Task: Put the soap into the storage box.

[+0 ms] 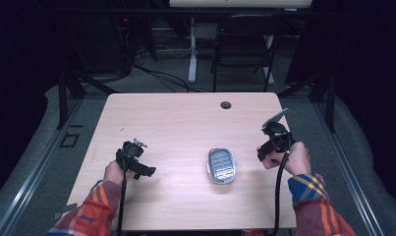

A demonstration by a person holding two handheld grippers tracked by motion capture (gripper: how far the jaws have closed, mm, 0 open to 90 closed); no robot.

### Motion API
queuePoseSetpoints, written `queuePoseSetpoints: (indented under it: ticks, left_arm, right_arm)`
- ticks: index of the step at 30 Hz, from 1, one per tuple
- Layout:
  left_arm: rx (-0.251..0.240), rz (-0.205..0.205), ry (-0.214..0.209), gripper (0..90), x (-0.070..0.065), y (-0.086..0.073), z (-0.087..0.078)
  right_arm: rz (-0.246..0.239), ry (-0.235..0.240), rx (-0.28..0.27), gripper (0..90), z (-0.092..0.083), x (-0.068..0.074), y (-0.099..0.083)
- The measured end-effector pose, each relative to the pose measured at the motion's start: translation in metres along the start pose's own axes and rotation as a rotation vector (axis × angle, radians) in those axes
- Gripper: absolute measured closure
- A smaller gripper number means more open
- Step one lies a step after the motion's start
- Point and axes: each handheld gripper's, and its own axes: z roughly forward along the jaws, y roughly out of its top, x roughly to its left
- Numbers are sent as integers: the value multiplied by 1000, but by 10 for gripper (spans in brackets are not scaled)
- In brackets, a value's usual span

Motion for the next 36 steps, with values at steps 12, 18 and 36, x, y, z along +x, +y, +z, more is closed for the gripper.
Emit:
queuePoseSetpoints:
  ticks: [12, 18, 36]
  left_arm:
    - [-2, -2, -2, 3, 0, 0, 0]
    - [-2, -1, -3, 2, 0, 0, 0]
    - [-2, -1, -3, 2, 1, 0, 0]
  right_arm:
    - [-45, 11, 1, 372, -8, 18, 14]
    - [-85, 31, 9, 372, -10, 30, 18]
    - [-170, 45, 23, 373, -11, 64, 34]
